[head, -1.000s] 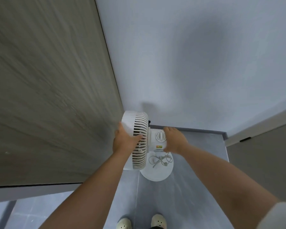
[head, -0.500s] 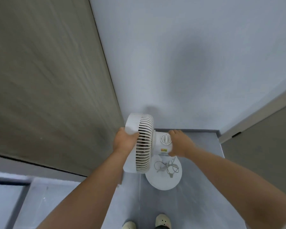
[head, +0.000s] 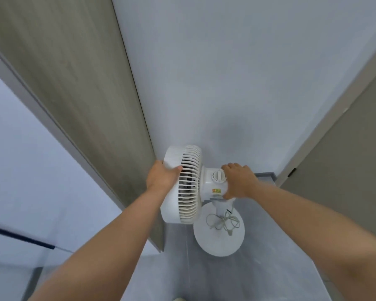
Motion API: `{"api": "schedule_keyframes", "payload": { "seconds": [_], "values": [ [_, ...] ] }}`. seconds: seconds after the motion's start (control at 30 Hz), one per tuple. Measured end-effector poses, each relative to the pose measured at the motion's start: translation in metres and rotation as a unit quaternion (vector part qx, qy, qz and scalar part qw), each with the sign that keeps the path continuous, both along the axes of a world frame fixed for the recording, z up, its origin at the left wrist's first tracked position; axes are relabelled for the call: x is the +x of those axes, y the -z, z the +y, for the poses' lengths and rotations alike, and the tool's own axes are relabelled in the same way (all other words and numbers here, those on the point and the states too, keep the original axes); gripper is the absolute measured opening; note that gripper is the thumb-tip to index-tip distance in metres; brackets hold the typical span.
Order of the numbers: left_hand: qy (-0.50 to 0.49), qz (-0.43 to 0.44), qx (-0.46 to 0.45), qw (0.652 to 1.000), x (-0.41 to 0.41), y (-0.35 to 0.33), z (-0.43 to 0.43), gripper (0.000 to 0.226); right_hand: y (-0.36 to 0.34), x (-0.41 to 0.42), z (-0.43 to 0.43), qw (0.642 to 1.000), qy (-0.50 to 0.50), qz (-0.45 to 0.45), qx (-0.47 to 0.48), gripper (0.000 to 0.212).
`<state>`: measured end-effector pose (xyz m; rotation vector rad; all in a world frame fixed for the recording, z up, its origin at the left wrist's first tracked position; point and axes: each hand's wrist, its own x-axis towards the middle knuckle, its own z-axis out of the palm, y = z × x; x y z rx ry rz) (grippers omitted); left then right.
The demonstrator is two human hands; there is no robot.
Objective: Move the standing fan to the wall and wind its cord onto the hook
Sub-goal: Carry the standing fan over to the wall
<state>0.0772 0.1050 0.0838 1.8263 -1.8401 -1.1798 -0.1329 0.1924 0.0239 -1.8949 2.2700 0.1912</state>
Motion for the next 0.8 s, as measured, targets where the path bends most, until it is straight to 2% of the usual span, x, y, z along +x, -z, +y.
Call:
{"api": "schedule_keyframes", "payload": {
  "seconds": [0.23, 0.6, 0.8],
  "values": [
    [-0.011, -0.001, -0.046, 0.999, 0.019, -0.03, 0.064, 0.052, -0.035, 0.019, 0.055, 0.999, -0.009, -0.043, -0.009, 0.08],
    [-0.052, -0.066, -0.086, 0.993, 0.08, -0.054, 0.16, 0.049, -0.061, 0.075, 0.135, 0.994, -0.073, -0.085, -0.001, 0.074],
    [-0.094, -0.047, -0.086, 0.991, 0.137, -0.053, 0.197, 0.053, -0.065, 0.125, 0.16, 0.991, -0.103, -0.09, 0.001, 0.07]
  ]
}}
